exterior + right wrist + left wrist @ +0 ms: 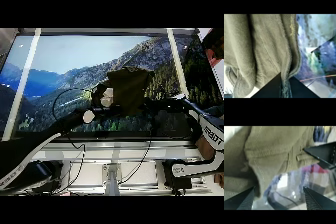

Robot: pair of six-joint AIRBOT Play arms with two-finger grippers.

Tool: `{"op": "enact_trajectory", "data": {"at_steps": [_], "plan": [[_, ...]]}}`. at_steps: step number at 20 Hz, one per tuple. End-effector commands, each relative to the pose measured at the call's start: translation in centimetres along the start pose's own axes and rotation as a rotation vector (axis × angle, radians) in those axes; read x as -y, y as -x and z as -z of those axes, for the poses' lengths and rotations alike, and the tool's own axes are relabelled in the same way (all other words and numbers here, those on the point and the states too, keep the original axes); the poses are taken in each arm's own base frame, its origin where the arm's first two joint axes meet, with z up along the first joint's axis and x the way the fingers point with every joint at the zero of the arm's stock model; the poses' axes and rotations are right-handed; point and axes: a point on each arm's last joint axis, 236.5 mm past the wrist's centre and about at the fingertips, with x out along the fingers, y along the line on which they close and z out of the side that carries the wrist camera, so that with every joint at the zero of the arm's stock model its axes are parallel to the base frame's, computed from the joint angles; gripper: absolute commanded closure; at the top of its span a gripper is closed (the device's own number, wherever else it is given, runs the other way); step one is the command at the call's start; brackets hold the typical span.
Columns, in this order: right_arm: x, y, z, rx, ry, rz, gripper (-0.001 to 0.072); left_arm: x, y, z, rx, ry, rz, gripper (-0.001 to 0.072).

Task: Fold the clothes and pants, and hang the long-sleeved shirts on hangers.

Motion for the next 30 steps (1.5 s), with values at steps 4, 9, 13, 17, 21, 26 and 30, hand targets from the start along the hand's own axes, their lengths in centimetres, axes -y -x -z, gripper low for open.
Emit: {"op": "enact_trajectory", "data": {"at_steps": [4,9,13,17,21,26,30], "plan": [[0.6,0.0,0.3,-0.012,0.024,0.028,0.0638,-1.3,2.4,-1.0,-0.048,0.169,-0.034,0.0002],[1.1,0.0,0.4,-0.016,0.039,0.048,0.0638,-1.5,1.0,-0.1,-0.096,0.416,-0.029,0.0012],[1.1,0.0,0.3,-0.015,0.039,0.048,0.0638,-1.2,0.3,0.5,-0.126,0.495,-0.012,0.0013],[1.2,0.0,0.1,-0.003,0.039,0.052,0.0638,-2.6,-1.3,1.4,-0.150,0.527,-0.051,0.0013],[1.3,0.0,-0.1,0.002,0.039,0.055,0.0638,-2.7,-3.0,2.4,-0.196,0.685,-0.040,0.0013],[1.3,0.0,-0.2,0.007,0.040,0.057,0.0638,-3.5,-3.8,1.1,-0.134,0.692,-0.038,0.0051],[1.3,0.0,-0.2,0.007,0.039,0.056,0.0638,-4.6,-4.7,0.9,-0.112,0.691,-0.058,0.0267]]}}
